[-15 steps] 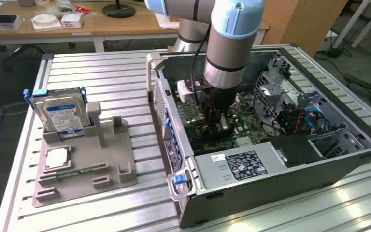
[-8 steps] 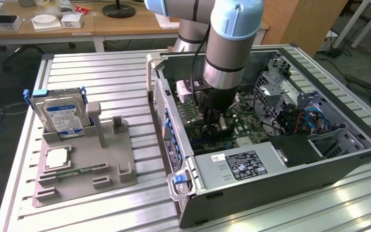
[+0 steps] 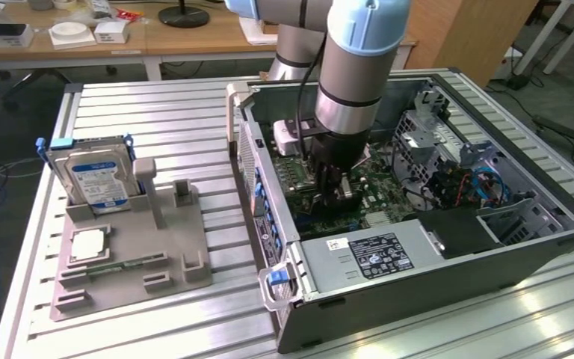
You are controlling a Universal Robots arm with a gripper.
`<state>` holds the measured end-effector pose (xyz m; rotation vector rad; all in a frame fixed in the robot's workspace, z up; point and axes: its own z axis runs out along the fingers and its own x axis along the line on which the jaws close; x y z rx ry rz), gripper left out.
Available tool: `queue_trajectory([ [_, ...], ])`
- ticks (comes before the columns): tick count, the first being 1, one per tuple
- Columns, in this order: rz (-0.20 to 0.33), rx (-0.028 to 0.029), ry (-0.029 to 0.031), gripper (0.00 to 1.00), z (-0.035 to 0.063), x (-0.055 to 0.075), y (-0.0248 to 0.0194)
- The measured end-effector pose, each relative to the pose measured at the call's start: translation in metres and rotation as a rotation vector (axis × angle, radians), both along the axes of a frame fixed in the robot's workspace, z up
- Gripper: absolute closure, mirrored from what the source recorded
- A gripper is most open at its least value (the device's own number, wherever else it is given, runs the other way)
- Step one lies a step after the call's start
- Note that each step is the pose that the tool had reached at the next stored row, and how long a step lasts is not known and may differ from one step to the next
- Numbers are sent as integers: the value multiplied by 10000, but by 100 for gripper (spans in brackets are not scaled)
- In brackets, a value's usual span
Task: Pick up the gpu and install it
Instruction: 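Insert the gpu into the slot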
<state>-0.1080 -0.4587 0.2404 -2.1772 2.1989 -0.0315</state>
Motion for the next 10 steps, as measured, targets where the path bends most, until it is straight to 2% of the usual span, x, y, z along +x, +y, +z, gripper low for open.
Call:
queue_trajectory([
  [5, 0, 2, -39, 67, 115, 0, 0],
  [10, 1, 1, -73, 67, 305, 0, 1],
])
